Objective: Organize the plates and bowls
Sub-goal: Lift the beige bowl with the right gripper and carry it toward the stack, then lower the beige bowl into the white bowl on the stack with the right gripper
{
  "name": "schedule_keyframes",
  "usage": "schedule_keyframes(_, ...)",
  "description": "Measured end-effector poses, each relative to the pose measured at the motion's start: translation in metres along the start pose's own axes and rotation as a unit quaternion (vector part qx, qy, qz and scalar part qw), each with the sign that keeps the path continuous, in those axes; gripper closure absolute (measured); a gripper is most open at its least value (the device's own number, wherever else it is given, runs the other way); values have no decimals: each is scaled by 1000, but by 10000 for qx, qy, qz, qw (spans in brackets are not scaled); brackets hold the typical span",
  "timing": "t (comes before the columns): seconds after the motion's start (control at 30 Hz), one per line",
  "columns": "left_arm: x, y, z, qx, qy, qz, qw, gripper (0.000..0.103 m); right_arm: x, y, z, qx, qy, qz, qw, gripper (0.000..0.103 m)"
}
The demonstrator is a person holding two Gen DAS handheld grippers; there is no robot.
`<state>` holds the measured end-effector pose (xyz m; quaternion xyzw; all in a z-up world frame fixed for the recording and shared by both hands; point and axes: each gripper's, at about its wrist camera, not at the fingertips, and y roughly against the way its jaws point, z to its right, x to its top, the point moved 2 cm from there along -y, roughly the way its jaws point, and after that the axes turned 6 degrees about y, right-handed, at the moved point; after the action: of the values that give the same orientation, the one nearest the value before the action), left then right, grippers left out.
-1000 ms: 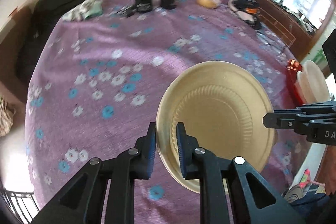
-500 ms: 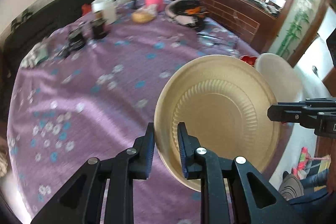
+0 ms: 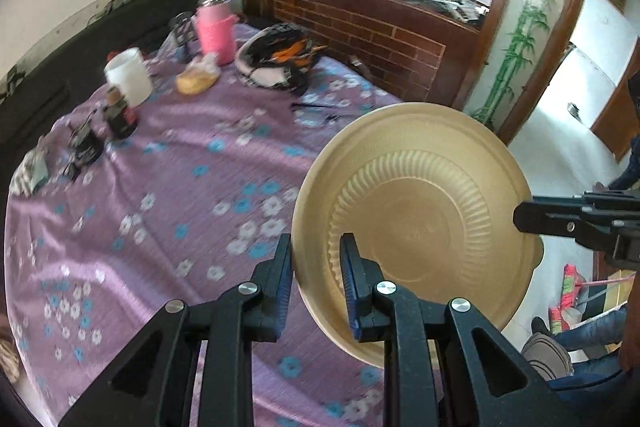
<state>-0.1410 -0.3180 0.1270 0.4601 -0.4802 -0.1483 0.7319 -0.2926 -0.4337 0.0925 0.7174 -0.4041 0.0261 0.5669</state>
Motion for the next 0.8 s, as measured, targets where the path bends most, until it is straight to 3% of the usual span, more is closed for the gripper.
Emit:
schedule_keyframes(0.37, 24, -12, 63, -463, -567, 72, 9973, 80, -9, 39, 52, -430, -491, 269, 9975, 89)
schedule_keyframes(0.8, 23, -17, 70, -542, -566, 48, 9969, 80, -7, 46, 64, -640, -590, 317, 9957, 89)
